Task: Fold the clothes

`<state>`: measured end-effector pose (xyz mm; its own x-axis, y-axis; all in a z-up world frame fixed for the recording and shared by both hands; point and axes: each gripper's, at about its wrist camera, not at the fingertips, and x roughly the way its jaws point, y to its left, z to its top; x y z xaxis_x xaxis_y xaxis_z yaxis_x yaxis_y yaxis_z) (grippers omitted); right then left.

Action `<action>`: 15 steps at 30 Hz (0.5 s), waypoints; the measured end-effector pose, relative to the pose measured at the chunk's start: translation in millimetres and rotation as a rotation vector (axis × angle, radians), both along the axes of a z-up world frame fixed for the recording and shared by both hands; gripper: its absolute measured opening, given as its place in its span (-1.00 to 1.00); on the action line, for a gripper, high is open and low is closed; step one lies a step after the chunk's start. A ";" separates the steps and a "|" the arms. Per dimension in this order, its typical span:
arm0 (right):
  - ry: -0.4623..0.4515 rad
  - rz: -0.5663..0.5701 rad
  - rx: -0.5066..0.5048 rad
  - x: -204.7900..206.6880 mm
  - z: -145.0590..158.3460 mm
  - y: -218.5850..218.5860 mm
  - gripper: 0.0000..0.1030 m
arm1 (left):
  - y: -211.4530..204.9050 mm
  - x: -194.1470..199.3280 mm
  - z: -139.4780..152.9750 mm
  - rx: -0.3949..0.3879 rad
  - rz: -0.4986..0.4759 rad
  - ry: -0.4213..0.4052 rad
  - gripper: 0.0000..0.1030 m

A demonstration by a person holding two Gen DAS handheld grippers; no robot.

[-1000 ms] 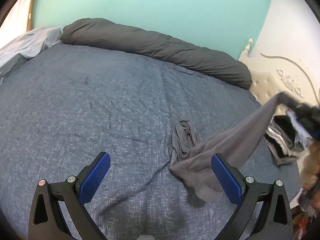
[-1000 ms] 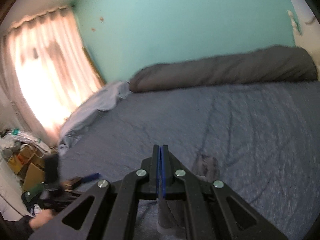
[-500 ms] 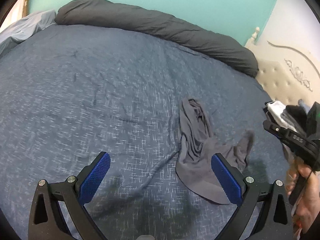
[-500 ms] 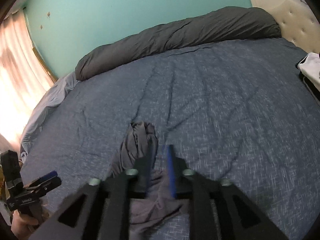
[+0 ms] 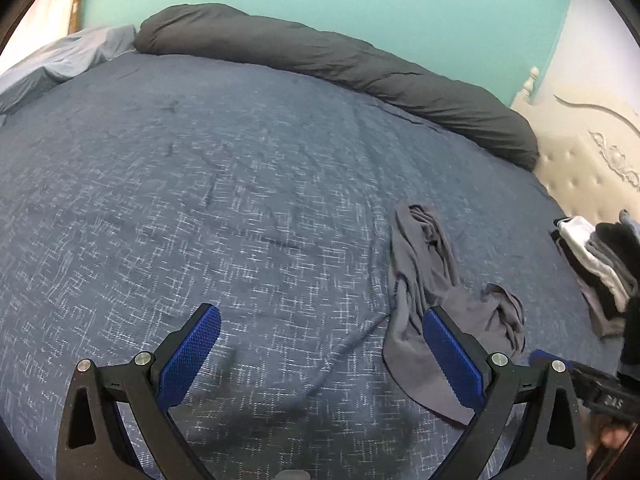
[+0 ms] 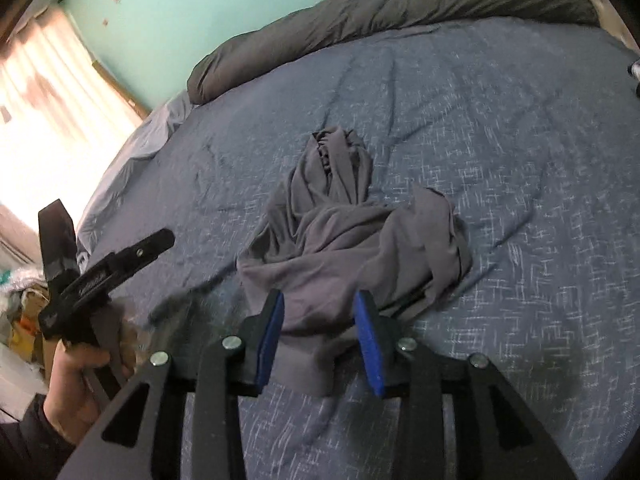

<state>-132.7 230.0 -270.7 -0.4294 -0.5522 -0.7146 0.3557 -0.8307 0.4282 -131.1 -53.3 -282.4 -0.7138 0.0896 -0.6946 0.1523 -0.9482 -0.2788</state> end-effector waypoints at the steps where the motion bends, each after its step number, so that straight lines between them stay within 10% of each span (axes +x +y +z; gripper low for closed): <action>1: 0.004 0.011 0.007 3.5 0.8 -1.1 -0.29 | -0.3 0.7 -0.9 -0.001 0.003 -0.003 0.99; 15: -0.142 0.075 0.011 -3.4 -41.7 -17.9 -0.28 | -1.7 -9.3 -16.2 -0.014 0.004 -0.043 0.99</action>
